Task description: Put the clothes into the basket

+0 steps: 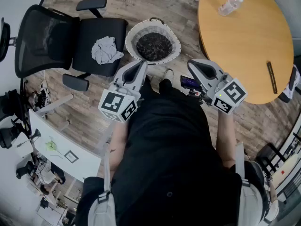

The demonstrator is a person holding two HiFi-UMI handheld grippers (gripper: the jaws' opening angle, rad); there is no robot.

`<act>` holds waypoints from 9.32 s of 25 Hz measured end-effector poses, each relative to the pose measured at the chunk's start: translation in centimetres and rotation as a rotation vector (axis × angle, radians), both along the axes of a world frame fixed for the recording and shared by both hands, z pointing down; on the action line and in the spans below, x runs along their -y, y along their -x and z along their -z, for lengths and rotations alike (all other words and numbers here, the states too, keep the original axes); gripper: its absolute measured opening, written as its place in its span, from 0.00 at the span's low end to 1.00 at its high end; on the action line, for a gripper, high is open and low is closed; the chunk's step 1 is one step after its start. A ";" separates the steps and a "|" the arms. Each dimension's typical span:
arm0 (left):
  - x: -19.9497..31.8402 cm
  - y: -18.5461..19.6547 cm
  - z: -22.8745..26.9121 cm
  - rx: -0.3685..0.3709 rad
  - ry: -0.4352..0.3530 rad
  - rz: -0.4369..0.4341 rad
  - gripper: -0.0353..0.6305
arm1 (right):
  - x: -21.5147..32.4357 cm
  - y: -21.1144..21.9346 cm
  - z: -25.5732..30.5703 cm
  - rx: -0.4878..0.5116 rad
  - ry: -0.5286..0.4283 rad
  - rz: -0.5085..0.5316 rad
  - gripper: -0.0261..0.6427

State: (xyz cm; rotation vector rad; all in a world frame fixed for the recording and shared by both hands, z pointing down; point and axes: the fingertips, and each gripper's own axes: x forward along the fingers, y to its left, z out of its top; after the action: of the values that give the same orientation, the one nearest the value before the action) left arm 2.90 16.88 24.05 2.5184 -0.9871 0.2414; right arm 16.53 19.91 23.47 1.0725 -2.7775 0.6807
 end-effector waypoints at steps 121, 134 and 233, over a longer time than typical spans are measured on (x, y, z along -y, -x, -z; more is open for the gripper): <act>18.2 36.4 -49.9 0.435 0.828 0.509 0.73 | 11.4 25.8 -10.6 -0.207 0.531 0.038 0.06; 18.5 36.9 -54.3 0.588 0.807 0.420 0.85 | 10.3 26.0 -12.8 -0.206 0.597 0.035 0.06; 12.6 22.1 -22.5 0.476 0.322 -0.001 0.19 | 8.9 17.1 -1.1 -0.129 0.108 -0.325 0.06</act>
State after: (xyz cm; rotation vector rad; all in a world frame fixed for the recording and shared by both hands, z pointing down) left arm -19.17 4.32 46.60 2.2053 -1.0176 0.9537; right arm -0.60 10.98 24.53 1.5024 -2.4528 0.7532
